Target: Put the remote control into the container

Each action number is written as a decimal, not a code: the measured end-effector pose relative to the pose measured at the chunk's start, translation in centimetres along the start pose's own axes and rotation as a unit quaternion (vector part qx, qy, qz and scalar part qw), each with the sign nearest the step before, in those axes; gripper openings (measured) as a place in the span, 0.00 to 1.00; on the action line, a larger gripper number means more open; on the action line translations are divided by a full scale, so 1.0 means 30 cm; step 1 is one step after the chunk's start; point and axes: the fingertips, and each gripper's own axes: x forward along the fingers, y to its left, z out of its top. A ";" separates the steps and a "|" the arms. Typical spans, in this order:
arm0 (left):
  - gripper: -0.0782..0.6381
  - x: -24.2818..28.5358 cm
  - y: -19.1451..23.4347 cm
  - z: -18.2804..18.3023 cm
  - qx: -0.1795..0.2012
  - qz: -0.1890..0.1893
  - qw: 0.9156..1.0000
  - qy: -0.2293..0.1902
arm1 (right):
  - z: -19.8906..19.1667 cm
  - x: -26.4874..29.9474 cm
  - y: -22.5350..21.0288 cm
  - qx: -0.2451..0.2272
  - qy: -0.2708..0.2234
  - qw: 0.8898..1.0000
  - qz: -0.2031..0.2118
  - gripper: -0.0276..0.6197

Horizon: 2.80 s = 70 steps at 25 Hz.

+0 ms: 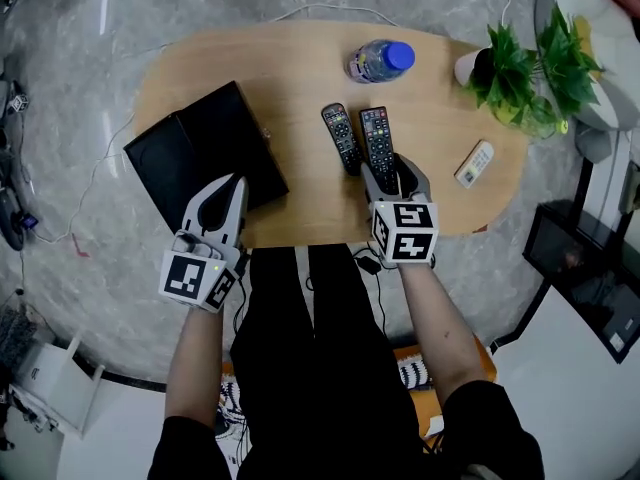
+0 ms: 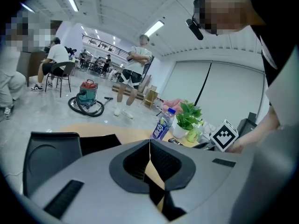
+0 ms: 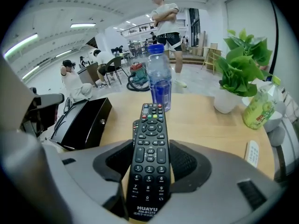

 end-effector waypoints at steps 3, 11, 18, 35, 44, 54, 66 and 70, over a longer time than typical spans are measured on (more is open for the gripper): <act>0.12 -0.057 0.045 0.004 -0.003 0.011 1.000 -0.008 | 0.035 0.018 0.098 -0.016 -0.003 1.000 0.014 0.43; 0.12 -0.215 0.177 0.012 -0.021 0.045 0.998 -0.026 | 0.149 0.067 0.358 -0.060 -0.015 0.997 0.052 0.43; 0.12 -0.324 0.278 0.023 -0.031 0.070 0.996 -0.038 | 0.180 0.099 0.569 -0.092 -0.007 0.992 0.088 0.43; 0.12 -0.459 0.494 -0.018 -0.061 0.101 0.992 -0.040 | 0.182 0.297 0.834 -0.092 0.052 0.989 0.100 0.43; 0.12 -0.465 0.576 -0.031 -0.082 0.106 0.990 -0.041 | 0.174 0.372 0.849 -0.106 0.074 0.988 0.082 0.43; 0.12 -0.487 0.593 -0.076 -0.097 0.109 0.989 -0.037 | 0.131 0.421 0.873 -0.110 0.103 0.987 0.056 0.43; 0.12 -0.526 0.610 -0.124 -0.108 0.127 0.985 -0.040 | 0.099 0.450 0.876 -0.116 0.117 0.985 0.046 0.43; 0.12 -0.536 0.596 -0.135 -0.111 0.132 0.984 -0.043 | 0.100 0.440 0.884 -0.123 0.111 0.985 0.051 0.43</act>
